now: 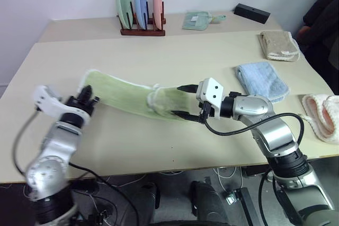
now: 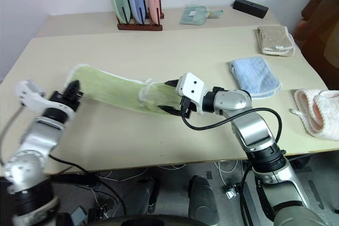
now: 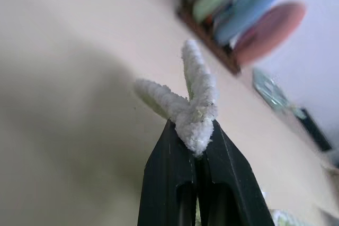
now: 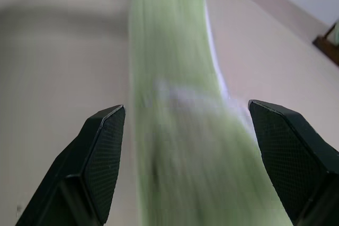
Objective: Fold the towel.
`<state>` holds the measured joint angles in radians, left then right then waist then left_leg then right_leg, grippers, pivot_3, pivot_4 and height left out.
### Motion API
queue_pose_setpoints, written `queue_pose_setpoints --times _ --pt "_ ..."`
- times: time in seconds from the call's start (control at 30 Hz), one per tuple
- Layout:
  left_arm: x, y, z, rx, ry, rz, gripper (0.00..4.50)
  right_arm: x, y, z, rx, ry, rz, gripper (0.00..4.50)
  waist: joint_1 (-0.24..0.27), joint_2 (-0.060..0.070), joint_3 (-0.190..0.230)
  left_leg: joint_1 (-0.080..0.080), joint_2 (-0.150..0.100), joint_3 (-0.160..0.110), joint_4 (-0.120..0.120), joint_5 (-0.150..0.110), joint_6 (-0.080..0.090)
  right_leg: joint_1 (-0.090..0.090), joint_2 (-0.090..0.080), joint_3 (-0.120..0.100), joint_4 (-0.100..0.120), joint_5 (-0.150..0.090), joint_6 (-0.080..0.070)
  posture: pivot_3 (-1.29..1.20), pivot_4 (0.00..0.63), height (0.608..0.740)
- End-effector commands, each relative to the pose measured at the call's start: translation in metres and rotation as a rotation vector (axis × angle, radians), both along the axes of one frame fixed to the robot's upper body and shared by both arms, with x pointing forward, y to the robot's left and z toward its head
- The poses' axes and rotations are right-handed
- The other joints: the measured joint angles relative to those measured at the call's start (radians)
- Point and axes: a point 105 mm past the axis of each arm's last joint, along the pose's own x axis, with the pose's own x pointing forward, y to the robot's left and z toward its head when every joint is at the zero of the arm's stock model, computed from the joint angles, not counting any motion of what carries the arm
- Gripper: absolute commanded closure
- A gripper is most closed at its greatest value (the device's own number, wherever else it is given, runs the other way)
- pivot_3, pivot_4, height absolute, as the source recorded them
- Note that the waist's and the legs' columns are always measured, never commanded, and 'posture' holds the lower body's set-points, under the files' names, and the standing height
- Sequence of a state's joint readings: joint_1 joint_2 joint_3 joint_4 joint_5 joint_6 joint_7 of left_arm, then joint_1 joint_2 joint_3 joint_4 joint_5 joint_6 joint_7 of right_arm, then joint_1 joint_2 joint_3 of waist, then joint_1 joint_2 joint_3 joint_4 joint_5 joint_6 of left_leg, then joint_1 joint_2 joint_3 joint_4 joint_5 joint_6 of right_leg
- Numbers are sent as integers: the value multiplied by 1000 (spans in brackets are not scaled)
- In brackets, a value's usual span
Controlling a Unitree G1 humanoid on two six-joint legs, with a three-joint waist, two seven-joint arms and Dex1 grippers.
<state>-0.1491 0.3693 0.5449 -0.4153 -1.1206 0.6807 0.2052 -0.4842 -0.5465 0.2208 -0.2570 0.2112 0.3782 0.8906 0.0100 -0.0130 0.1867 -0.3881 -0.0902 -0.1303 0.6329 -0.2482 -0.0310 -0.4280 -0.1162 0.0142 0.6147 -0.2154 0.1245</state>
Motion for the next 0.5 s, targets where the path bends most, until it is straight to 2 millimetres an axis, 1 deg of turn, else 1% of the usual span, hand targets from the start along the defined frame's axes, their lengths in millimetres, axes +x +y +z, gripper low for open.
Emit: queue_pose_setpoints --times 0.03,0.1,0.17,0.2,0.27,0.3,0.33,0.37,0.43,0.5 --pt "-3 -19 26 161 -87 -132 4461 0 -2 9 0 -53 -3 693 3 0 0 0 0 0 0 0 0 0 0 0 0 0 0 0 150 740" --pt "-2 -46 35 264 -123 -268 4461 1 -2 6 -9 -52 -6 693 5 -1 0 0 0 0 1 0 0 1 -1 -1 0 0 0 0 150 740" --pt "-1 -74 40 318 -157 -393 4461 1 -2 4 -10 -51 -8 693 5 -1 0 -1 0 0 1 0 0 1 -1 -1 0 0 0 0 150 740" --pt "-2 -93 40 355 -167 -475 4461 2 -2 3 -10 -51 -10 693 5 -1 0 -1 0 0 1 0 0 1 -1 -1 0 0 0 0 150 740" --pt "-8 -138 31 453 -173 -679 4461 2 -2 2 -11 -51 -16 693 1 -1 0 -1 0 0 1 0 0 1 -1 -1 0 0 0 0 150 740" --pt "-12 -152 24 484 -167 -752 4461 3 -3 1 -11 -51 -20 693 0 -1 0 -1 0 0 1 0 0 1 -1 -1 -1 0 0 0 150 740" --pt "-14 -163 17 514 -155 -803 4461 3 -4 0 -13 -51 -25 693 -2 -1 0 -1 -1 1 0 0 0 1 -1 0 -1 0 0 0 150 740" --pt "-11 -171 3 577 -112 -828 4461 4 -6 0 -16 -53 -32 693 -6 -1 0 0 -1 1 0 0 0 1 -1 0 -1 0 0 0 150 740" --pt "-8 -179 -17 660 -57 -867 4461 4 -9 0 -19 -56 -45 693 -15 -1 0 0 0 2 -1 0 0 0 0 0 0 0 0 0 150 740" --pt "-8 -187 -32 690 -10 -909 4461 4 -13 0 -21 -59 -62 693 -21 -1 0 0 0 2 -2 0 0 0 1 0 0 0 0 0 150 740"
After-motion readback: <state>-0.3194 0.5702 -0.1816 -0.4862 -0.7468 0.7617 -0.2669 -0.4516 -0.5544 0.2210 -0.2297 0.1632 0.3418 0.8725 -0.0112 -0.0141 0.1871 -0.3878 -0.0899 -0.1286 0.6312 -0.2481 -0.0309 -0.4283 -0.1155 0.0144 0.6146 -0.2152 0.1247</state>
